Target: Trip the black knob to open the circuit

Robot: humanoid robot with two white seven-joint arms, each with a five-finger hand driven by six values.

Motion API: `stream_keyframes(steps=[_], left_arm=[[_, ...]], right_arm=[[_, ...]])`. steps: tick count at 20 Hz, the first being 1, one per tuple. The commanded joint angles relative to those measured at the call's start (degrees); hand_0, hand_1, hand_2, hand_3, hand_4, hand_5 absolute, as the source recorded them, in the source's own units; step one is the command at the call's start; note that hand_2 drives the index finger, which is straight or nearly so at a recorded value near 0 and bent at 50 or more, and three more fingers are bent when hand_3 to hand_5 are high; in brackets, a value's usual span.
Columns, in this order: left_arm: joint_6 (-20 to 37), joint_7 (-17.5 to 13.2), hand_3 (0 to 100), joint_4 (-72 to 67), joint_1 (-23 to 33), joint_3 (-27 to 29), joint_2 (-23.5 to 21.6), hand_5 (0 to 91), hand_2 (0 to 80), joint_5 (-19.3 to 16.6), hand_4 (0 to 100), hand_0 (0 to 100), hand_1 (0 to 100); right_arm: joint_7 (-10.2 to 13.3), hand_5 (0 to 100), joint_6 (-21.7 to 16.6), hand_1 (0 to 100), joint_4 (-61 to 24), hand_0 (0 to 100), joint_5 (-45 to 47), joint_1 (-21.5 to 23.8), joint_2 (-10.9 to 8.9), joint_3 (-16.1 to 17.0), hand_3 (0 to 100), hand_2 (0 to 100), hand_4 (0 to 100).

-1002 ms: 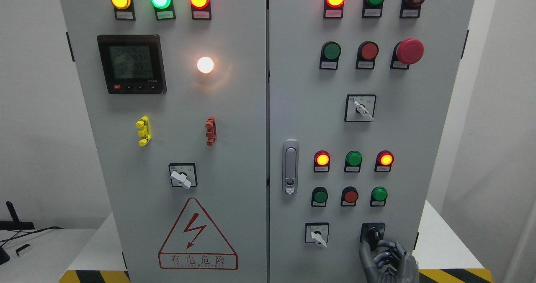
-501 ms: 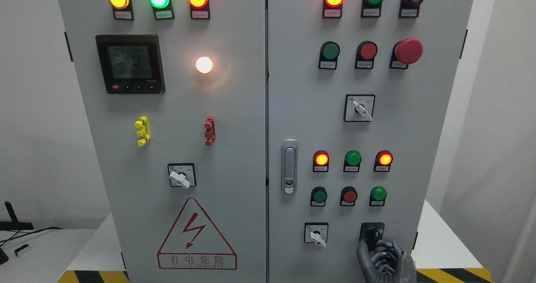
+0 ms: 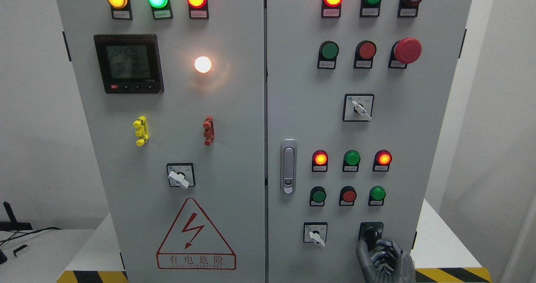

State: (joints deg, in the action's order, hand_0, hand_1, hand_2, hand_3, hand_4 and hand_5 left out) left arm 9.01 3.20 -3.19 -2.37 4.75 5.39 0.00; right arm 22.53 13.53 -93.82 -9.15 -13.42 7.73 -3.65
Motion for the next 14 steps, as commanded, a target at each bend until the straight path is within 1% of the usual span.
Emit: stream_keyframes(steps=[1, 14], left_arm=[[-0.04, -0.03, 0, 0.03, 0.00, 0.00, -0.03, 0.0, 0.0, -1.76, 0, 12, 39], [-0.04, -0.03, 0, 0.03, 0.00, 0.00, -0.03, 0.0, 0.0, -1.76, 0, 12, 39]], right_arm=[[-0.11, 98, -0.08, 68, -0.13, 31, 0.62, -0.12, 0.00, -0.04, 84, 55, 87], [-0.20, 98, -0.08, 68, -0.13, 31, 1.41, -0.38, 0.00, -0.40, 85, 56, 87]])
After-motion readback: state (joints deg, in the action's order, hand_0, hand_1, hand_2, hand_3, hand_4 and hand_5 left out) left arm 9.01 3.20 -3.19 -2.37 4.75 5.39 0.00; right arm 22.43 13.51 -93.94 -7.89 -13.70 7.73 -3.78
